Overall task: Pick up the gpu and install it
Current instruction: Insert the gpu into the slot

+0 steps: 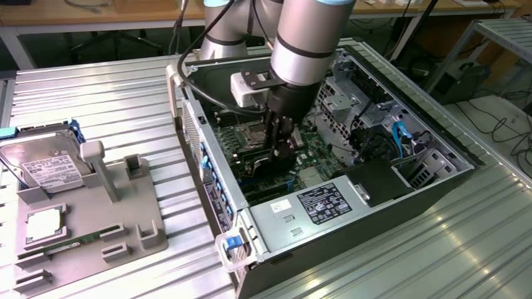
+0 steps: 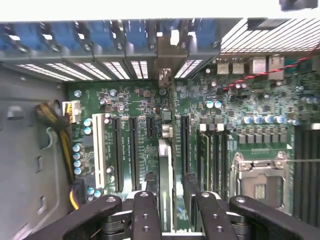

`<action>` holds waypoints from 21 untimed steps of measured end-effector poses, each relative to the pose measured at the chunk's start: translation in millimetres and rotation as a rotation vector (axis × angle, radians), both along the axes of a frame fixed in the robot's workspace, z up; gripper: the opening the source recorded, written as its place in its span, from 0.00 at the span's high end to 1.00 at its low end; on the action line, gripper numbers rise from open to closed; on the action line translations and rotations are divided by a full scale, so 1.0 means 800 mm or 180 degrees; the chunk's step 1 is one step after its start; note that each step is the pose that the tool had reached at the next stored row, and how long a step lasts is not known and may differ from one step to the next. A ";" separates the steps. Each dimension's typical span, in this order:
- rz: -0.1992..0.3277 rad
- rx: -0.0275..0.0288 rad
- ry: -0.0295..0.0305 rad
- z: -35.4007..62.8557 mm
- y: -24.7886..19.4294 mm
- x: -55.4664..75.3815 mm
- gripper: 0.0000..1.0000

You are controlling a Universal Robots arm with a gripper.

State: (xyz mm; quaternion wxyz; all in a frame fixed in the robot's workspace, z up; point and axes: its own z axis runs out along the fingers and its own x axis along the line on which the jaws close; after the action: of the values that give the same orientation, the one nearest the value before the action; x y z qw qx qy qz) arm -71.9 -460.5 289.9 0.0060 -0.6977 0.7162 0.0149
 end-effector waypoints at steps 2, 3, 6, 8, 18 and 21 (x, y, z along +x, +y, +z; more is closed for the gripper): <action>0.0000 0.0001 -0.0004 0.003 0.0000 0.000 0.65; 0.0000 0.0001 -0.0004 0.003 0.0000 0.000 0.65; 0.0000 0.0001 -0.0004 0.003 0.0000 0.000 0.73; 0.0000 0.0000 -0.0004 0.003 0.0000 0.000 0.85; 0.0000 0.0001 -0.0004 0.003 0.0000 0.000 0.89; 0.0000 0.0001 -0.0004 0.003 0.0000 0.000 0.89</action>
State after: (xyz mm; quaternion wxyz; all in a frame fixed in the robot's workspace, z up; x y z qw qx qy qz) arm -71.9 -460.5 292.4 0.0066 -0.6978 0.7161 0.0145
